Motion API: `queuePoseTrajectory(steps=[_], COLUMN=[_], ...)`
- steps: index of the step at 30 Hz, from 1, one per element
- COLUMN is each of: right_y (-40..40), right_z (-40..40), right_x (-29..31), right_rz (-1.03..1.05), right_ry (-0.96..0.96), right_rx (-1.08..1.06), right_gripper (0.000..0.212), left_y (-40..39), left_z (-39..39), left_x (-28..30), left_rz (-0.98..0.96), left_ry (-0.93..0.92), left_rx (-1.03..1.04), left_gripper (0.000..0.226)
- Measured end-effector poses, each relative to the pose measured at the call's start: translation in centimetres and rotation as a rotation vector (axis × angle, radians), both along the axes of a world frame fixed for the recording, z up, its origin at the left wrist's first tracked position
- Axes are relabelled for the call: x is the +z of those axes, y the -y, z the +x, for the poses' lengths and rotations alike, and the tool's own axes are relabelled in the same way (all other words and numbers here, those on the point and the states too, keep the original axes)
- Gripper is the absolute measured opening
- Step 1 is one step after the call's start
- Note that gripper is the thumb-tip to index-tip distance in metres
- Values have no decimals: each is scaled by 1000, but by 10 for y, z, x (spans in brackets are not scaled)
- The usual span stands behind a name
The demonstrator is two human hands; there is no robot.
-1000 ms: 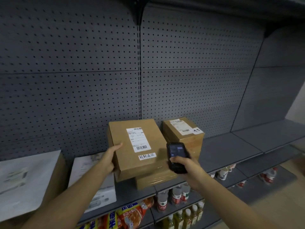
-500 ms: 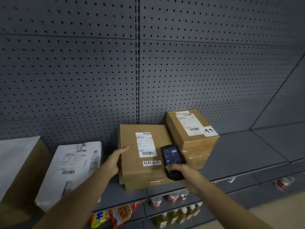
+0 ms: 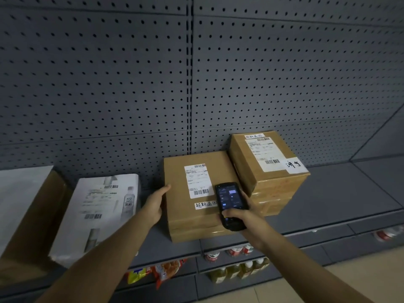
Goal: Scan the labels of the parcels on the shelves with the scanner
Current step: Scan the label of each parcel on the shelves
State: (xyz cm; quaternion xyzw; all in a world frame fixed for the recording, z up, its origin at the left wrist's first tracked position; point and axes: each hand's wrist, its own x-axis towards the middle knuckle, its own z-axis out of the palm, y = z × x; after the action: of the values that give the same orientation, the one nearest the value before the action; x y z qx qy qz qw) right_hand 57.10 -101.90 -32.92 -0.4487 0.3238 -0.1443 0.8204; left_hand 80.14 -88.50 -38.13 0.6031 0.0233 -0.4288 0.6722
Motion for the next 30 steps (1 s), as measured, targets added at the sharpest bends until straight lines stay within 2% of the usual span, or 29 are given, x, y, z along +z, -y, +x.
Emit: queuePoseTrajectory(steps=[3,7,11,13,16,18,21,23,25,26,30], right_y=[-16,-60,-110,-132,-155,-166,-178,-183,-187,-189,-186], right_z=[18,66,114,136,163,177,192,196,198,198,195], right_x=[14,26,14,1,-20,-33,-51,-58,-62,-63,-68], right_rz=[66,154,226,251,263,300,308,294,273,263,259], right_ry=[70,97,2,-29,-46,-60,-85,-114,-130,-130,-95], right_rx=[49,167,293,306,252,216,188,164,153,156,192], right_gripper=[70,76,57,49,50,50,56,61,80,86,67], left_y=[-15,-59,-130,-168,-211,-228,-242,-245,-244,-243,-247], left_z=[10,41,81,96,110,118,126,126,120,118,116], left_x=[3,9,2,-7,-17,-23,-37,-45,-42,-42,-50], left_rz=[68,248,548,620,704,672,542,461,350,300,138], left_ry=[93,377,654,619,565,509,318,207,145,133,17], left_rx=[17,56,30,77,87,83,98,65,15,15,53], left_gripper=[42,40,41,47,56,65,71,57,30,24,25])
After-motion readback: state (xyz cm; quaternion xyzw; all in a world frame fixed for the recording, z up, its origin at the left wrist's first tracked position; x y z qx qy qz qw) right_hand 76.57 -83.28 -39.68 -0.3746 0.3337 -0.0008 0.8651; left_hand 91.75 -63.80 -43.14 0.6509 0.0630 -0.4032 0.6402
